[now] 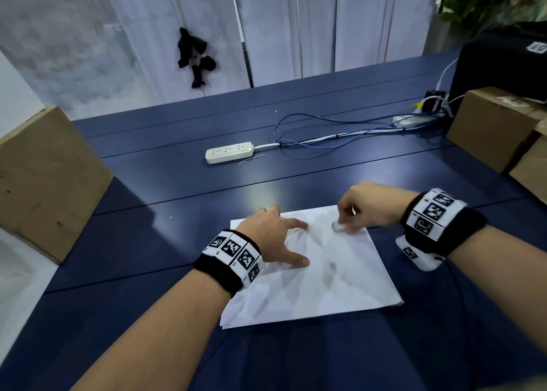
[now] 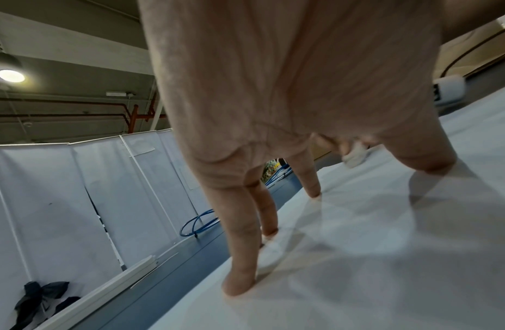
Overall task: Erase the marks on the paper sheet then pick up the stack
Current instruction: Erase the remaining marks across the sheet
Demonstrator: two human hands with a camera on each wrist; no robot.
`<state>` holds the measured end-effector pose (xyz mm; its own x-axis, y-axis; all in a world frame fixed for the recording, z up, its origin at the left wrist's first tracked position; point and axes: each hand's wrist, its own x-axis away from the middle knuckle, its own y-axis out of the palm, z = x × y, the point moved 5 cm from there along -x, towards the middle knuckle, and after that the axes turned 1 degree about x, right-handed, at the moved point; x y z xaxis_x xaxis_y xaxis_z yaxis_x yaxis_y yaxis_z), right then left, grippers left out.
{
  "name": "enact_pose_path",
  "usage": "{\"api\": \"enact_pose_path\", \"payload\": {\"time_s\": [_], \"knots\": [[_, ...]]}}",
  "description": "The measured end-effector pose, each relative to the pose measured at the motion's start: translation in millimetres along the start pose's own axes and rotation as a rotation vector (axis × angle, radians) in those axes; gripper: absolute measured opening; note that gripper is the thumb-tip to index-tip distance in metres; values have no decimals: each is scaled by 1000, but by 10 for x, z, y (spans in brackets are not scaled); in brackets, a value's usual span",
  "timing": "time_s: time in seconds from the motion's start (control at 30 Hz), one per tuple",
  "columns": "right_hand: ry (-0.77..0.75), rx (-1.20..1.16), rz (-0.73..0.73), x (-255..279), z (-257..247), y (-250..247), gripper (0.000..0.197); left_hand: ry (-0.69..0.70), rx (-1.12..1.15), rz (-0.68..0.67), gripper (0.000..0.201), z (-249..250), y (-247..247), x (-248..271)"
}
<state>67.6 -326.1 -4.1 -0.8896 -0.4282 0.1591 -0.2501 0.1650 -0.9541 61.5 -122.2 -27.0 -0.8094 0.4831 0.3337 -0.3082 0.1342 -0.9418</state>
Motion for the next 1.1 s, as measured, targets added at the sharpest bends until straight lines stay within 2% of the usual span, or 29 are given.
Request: {"api": "enact_pose_path", "payload": {"time_s": [0.07, 0.1, 0.23, 0.3, 0.5, 0.7, 0.87, 1.0, 1.1], "knots": [[-38, -56, -144, 93, -75, 95, 17, -3, -2, 0, 89, -4, 7, -6], [-53, -42, -163, 101, -101, 104, 16, -2, -5, -1, 89, -4, 8, -5], [52, 78, 38, -65, -44, -64, 16, -4, 1, 3, 87, 3, 2, 3], [81, 115, 76, -93, -24, -76, 22, -6, 4, 8, 87, 5, -5, 12], [-4, 36, -127, 223, -130, 105, 23, -8, -2, 15, 89, 10, -3, 13], [50, 78, -85, 295, -211, 94, 18, -27, 49, 40, 90, 25, -12, 121], [99, 79, -52, 389, -282, 84, 32, -5, 137, 94, 93, -66, 1, 393], [121, 107, -79, 424, -319, 125, 17, 35, 114, 36, 81, -140, 140, 627], [61, 108, -16, 440, -450, 70, 25, 37, 135, 34, 83, -180, 201, 674]]}}
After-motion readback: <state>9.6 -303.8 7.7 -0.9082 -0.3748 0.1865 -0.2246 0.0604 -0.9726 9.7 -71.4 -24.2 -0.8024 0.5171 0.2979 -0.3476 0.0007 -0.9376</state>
